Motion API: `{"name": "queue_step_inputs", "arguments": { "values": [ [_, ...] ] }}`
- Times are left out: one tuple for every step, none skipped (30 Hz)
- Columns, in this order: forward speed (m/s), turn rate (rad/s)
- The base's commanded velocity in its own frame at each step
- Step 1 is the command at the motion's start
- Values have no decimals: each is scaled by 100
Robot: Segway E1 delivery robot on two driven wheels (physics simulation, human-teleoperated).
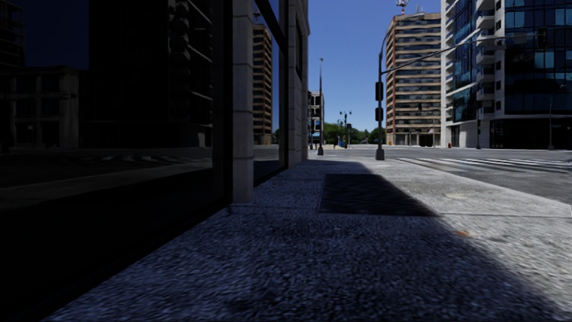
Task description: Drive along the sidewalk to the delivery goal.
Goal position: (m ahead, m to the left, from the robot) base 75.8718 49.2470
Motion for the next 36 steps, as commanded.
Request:
{"name": "queue_step_inputs", "arguments": {
  "values": [
    [200,-41],
    [200,-41],
    [200,-41],
    [200,-41],
    [200,-41],
    [200,-41],
    [200,-41],
    [200,-41],
    [200,-41],
    [200,-41],
    [200,-41],
    [200,-41],
    [200,-41],
    [200,-41],
    [200,-41],
    [200,-41],
    [200,-41],
    [200,-41],
    [200,-41],
    [200,0],
    [200,0],
    [200,0],
    [200,0],
    [200,0],
    [200,0],
    [200,0],
    [200,0],
    [200,0],
    [200,0],
    [200,0],
    [200,0],
    [200,0],
    [200,0],
    [200,0],
    [200,0],
    [200,0]
  ]
}}
